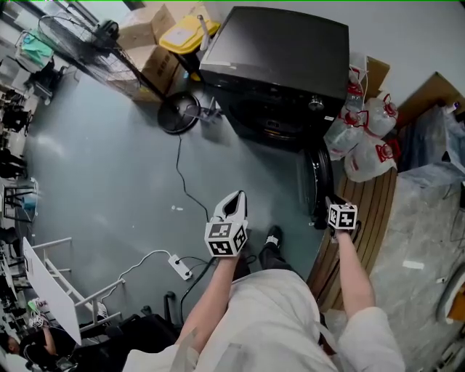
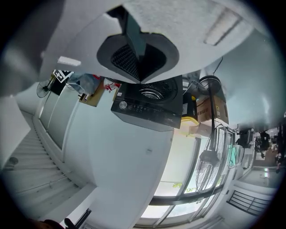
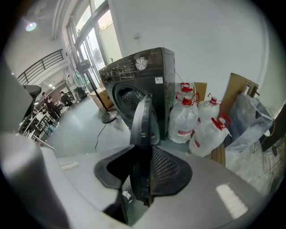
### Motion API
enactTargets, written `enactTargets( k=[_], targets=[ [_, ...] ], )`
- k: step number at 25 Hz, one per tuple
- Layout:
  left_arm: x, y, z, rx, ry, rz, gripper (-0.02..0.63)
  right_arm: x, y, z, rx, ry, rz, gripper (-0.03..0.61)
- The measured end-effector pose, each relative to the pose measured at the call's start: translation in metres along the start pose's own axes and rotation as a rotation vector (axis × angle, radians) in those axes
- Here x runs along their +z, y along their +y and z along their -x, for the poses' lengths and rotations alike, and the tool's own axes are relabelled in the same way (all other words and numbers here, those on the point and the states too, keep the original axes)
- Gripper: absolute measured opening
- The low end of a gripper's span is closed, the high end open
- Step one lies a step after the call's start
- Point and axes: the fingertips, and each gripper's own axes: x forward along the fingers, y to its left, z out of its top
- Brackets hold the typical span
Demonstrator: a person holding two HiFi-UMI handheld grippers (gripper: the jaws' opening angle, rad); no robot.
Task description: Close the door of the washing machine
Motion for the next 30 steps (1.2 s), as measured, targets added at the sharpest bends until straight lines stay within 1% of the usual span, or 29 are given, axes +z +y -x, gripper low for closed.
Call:
enactTargets(
  k=[3, 6, 11, 15, 18, 27, 30],
  targets=[
    [-0.001, 0.003, 0.001, -0.01, 0.012, 0.001, 0.002, -0.002, 0.005, -0.001, 0.002, 0.005, -0.022, 0.121],
    [-0.004, 0.011, 0.003, -0.013, 0.027, 0.005, 0.002, 0.003, 0.01, 0.003, -0.038, 0.006, -0.034, 0.121],
    [-0.002, 0.028, 0.003, -0.02, 0.032, 0.022, 0.002, 0.001, 0.031, -0.008, -0.012, 0.007, -0.073, 0.124],
    [0.0, 0.04, 0.002, -0.037, 0.042, 0.027, 0.002, 0.004, 0.046, -0.012, -0.034, 0.027, -0.096, 0.127],
    [0.005, 0.05, 0.0, -0.051, 0.053, 0.021, 0.002, 0.006, 0.056, -0.013, -0.058, 0.036, -0.12, 0.129],
    [0.028, 0.084, -0.001, -0.105, 0.053, 0.002, 0.002, 0.01, 0.087, -0.027, -0.099, 0.034, -0.217, 0.13],
    [0.033, 0.092, -0.003, -0.122, 0.055, 0.01, 0.002, 0.013, 0.096, -0.031, -0.11, 0.033, -0.254, 0.132]
  ],
)
